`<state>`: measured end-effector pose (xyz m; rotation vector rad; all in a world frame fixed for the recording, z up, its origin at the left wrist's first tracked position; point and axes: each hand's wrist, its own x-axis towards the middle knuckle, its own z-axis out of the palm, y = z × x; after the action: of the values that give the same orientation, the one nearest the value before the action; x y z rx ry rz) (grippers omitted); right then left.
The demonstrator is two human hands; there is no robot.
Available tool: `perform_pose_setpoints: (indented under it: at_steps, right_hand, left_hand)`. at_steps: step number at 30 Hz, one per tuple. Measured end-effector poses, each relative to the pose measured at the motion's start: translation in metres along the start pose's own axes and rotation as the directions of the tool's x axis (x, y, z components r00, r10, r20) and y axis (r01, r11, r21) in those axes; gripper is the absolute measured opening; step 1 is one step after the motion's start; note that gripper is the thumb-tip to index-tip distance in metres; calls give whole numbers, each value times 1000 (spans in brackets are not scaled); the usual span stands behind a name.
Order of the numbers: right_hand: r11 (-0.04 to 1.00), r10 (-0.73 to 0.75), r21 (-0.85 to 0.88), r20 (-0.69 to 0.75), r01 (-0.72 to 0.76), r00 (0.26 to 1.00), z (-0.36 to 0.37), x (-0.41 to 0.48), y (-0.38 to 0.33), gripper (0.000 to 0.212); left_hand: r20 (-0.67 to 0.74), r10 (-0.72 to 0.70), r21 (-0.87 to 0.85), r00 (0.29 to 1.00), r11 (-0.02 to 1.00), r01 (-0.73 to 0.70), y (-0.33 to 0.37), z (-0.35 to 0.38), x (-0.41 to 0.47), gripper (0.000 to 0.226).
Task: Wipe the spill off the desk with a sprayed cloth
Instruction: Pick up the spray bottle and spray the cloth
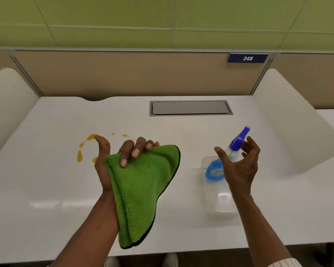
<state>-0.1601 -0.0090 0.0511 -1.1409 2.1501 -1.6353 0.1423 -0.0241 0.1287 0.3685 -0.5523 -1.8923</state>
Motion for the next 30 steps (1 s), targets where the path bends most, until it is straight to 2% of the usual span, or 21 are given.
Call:
perform_pose_setpoints:
  at_steps: [1, 4, 8, 12, 17, 20, 21, 22, 23, 24, 28, 30]
  right_hand:
    - [999, 9, 39, 20, -10, 1000, 1, 3, 2, 93]
    - [993, 30, 116, 16, -32, 999, -1, 14, 10, 76]
    - [988, 18, 152, 37, -23, 999, 8, 23, 9, 48]
    - [985, -99, 145, 53, 90, 994, -2, 24, -6, 31]
    - [933, -338, 164, 85, 321, 937, -26, 23, -57, 35]
    - [902, -401, 241, 167, 357, 901, -35, 20, -88, 69]
    - [902, -394, 277, 218, 331, 893, -36, 16, -101, 65]
    - [895, -400, 315, 257, 315, 880, -35, 11, -110, 49]
    - [882, -425, 347, 294, 319, 856, -32, 7, -118, 32]
    - [866, -454, 382, 330, 323, 828, -29, 1, -126, 24]
    - [832, -528, 476, 520, 285, 671, -9, -28, -143, 35]
    - [835, -529, 496, 600, 240, 600, 3, -44, -146, 30]
  left_hand:
    - [29, -13, -13, 999, 1000, 13, -2, 4, -1, 82]
    - [-3, -16, 2, 1000, 1000, 16, -13, 13, 4, 84]
    - [16, -21, -109, 1000, 994, 23, -10, 13, 2, 87]
    - [4, 23, -79, 1000, 997, -23, -4, 9, 3, 87]
    - [3, 95, -103, 995, 990, -94, 5, -1, 7, 87]
    - [-15, 118, -101, 993, 988, -119, 10, -6, 12, 86]
    - [-17, 124, -111, 992, 986, -125, 12, -8, 14, 86]
    - [-16, 129, -119, 992, 984, -130, 14, -9, 15, 86]
    - [-16, 137, -123, 990, 983, -138, 16, -11, 16, 86]
    - [-22, 147, -124, 989, 981, -149, 18, -13, 18, 86]
    - [-39, 180, -111, 983, 977, -183, 29, -20, 21, 87]
    - [-44, 199, -99, 979, 974, -203, 36, -23, 22, 88]
